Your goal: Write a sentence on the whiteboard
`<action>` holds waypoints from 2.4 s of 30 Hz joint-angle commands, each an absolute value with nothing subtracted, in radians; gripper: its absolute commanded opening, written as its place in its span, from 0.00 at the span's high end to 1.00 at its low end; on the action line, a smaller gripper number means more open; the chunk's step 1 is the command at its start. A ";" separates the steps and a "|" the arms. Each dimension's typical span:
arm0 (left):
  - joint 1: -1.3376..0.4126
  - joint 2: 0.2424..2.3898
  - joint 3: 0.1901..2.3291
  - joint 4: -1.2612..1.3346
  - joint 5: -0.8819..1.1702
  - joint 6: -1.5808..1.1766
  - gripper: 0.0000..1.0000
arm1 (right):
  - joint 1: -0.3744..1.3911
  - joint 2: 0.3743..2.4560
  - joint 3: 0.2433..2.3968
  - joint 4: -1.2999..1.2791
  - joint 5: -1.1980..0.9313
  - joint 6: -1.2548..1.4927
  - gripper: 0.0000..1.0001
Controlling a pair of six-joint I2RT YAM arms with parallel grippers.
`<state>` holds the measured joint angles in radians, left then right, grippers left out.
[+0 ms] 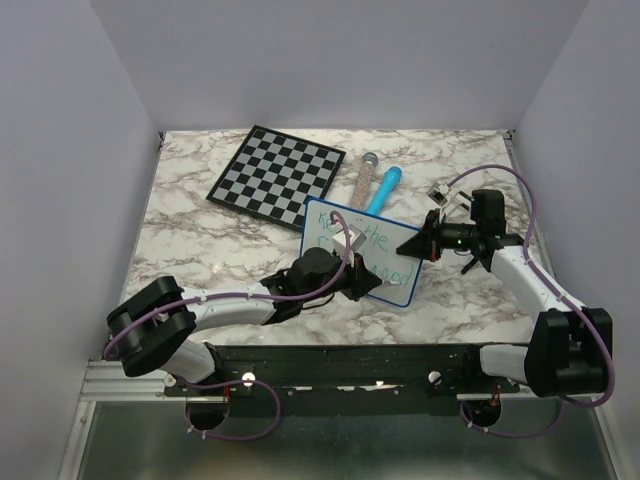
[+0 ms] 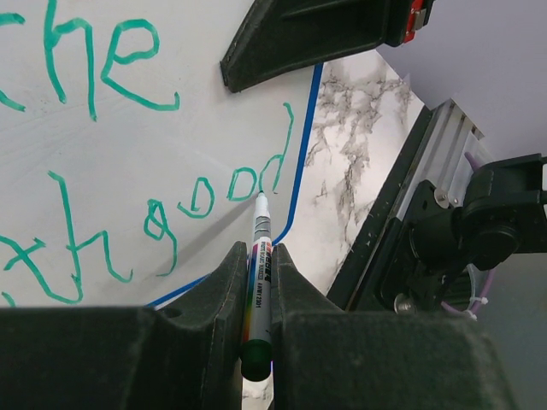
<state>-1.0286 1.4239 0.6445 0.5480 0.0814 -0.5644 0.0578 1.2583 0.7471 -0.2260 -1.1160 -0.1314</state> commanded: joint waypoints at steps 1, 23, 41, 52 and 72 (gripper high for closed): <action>-1.023 1.448 0.655 0.545 0.118 -0.563 1.00 | 0.061 1.238 0.764 -0.204 -1.201 -0.115 0.99; -1.023 1.460 0.695 0.592 0.098 -0.571 1.00 | 0.063 1.236 0.764 -0.206 -1.201 -0.117 0.99; -1.023 1.463 0.693 0.538 0.118 -0.575 1.00 | 0.063 1.236 0.764 -0.206 -1.201 -0.117 0.99; -1.023 1.488 0.701 0.515 0.153 -0.584 1.00 | 0.061 1.238 0.764 -0.206 -1.200 -0.118 0.99; -1.023 1.264 0.627 0.508 0.146 -0.580 1.00 | 0.061 1.239 0.765 -0.207 -1.195 -0.123 0.99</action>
